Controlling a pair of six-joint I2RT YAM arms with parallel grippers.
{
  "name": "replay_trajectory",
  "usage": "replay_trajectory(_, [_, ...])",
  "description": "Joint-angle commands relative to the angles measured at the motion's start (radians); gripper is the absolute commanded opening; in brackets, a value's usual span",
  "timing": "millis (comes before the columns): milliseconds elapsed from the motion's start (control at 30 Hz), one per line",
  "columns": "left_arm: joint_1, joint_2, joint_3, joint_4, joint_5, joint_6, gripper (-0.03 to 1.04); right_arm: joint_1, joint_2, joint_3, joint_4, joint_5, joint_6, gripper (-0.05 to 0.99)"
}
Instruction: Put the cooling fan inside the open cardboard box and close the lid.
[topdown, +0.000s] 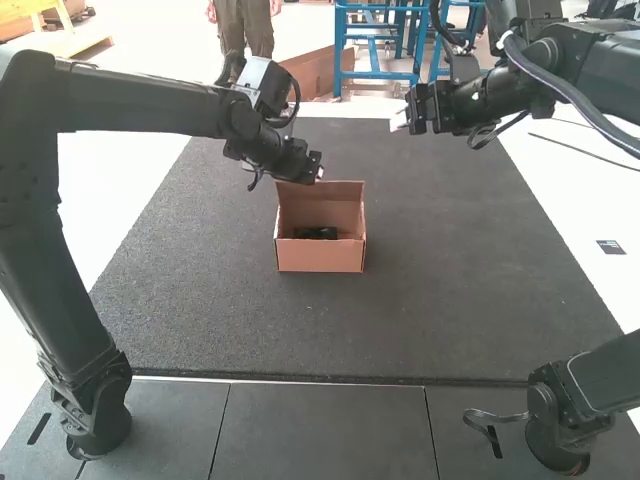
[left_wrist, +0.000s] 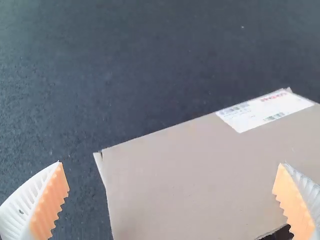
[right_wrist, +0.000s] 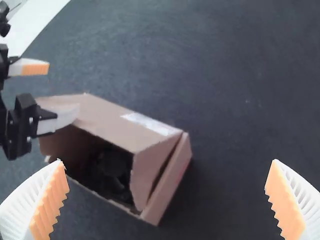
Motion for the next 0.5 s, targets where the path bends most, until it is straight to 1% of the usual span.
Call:
replay_trajectory(0, [-0.005,0.005,-0.047,-0.006,0.013,0.024,0.97,-0.017,-0.01,0.032,-0.012,-0.022,0.007,0.9])
replay_trajectory(167, [-0.01,0.005,-0.11,0.018,0.015,0.024,0.97,-0.017,-0.015,0.063,-0.051,-0.025,0.016,0.9])
replay_trajectory(300, [-0.022,0.019,-0.173,0.095,0.015,0.033,0.97,-0.016,-0.022,0.069,-0.071,-0.046,0.036,0.9])
replay_trajectory(400, [-0.042,0.048,-0.211,0.127,0.006,0.053,0.97,-0.016,-0.036,0.063,-0.075,-0.049,0.044,0.9])
replay_trajectory(467, [-0.066,0.063,-0.227,0.133,0.001,0.056,0.97,-0.016,-0.041,0.06,-0.081,-0.051,0.045,0.9])
